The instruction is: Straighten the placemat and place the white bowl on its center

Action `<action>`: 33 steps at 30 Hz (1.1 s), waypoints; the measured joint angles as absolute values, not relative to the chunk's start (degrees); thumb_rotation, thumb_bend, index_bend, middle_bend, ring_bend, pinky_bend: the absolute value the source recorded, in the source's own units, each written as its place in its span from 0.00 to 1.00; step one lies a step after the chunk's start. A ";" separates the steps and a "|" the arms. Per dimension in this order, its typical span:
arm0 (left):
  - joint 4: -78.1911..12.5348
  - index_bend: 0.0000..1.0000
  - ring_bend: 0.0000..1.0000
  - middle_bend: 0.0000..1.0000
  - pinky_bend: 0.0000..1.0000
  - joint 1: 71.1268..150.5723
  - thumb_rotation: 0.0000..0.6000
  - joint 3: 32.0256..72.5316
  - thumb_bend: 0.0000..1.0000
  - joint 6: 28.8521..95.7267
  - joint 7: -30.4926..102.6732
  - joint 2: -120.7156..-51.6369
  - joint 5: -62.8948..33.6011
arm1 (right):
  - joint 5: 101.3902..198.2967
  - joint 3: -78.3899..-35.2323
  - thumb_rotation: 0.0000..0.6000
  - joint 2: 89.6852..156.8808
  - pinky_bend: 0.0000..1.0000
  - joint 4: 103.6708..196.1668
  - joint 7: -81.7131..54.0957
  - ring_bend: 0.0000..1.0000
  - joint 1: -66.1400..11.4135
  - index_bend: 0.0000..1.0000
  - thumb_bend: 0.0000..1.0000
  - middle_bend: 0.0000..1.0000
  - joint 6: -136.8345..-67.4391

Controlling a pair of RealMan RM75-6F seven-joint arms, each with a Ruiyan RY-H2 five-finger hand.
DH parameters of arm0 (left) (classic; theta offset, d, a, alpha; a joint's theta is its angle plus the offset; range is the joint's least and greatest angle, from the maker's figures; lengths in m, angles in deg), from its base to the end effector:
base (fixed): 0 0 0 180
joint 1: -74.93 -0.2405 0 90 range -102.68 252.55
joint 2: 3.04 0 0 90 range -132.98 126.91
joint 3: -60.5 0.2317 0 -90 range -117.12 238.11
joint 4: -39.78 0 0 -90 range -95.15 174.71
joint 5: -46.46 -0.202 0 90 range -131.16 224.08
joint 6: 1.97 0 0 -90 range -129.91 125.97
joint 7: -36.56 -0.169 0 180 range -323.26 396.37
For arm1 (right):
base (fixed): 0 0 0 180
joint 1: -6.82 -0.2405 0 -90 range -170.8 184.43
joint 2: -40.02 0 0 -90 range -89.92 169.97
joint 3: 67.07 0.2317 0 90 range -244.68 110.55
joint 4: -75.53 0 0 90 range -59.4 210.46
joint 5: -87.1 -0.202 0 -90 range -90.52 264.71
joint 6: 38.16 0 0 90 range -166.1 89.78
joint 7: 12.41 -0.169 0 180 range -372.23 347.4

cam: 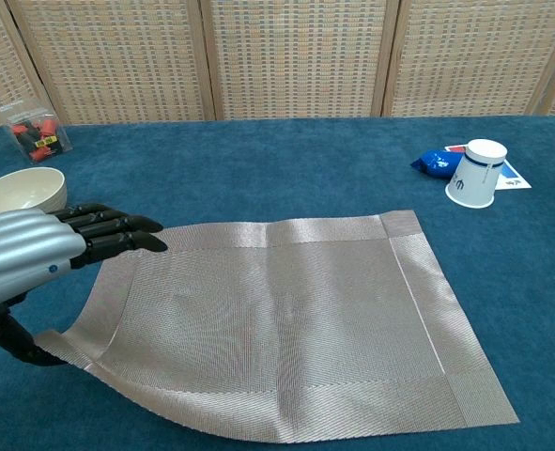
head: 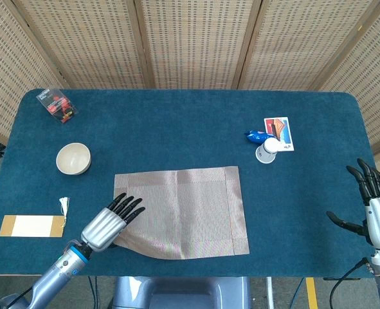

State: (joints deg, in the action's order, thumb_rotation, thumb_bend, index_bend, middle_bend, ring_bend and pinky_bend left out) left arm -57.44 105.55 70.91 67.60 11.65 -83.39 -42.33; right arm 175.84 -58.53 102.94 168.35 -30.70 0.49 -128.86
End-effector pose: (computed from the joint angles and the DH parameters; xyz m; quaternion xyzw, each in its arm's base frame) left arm -0.1570 0.2194 -0.0053 -0.8276 -0.2640 -0.3453 0.3553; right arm -0.2560 -0.2264 0.1895 0.5182 -0.3941 0.5518 0.5212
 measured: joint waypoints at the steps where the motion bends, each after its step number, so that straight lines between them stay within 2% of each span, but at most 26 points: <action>1: -57.36 0.09 0.00 0.00 0.00 105.25 1.00 70.85 0.18 68.17 12.21 -83.01 -42.58 | 175.90 -58.56 1.00 102.95 0.00 168.39 -30.60 0.00 0.50 0.14 0.09 0.00 -128.90; 7: -56.67 0.10 0.00 0.00 0.00 103.39 1.00 68.63 0.18 71.25 16.04 -79.75 -41.64 | 176.43 -58.90 1.00 103.00 0.00 168.69 -29.99 0.00 0.55 0.14 0.09 0.00 -129.09; 15: -53.50 0.12 0.00 0.00 0.00 101.66 1.00 63.73 0.18 72.65 20.74 -75.88 -35.79 | 176.79 -59.29 1.00 103.15 0.00 168.96 -28.98 0.00 0.47 0.14 0.09 0.00 -128.94; 21: -49.35 0.13 0.00 0.00 0.00 100.95 1.00 61.47 0.18 71.47 22.66 -74.67 -31.85 | 176.82 -59.46 1.00 103.37 0.00 169.03 -28.20 0.00 0.40 0.14 0.09 0.00 -128.77; 33: -38.23 0.17 0.00 0.00 0.00 99.77 1.00 60.26 0.18 66.74 27.04 -76.65 -27.31 | 176.68 -59.69 1.00 104.05 0.00 168.93 -26.63 0.00 0.12 0.14 0.09 0.00 -128.19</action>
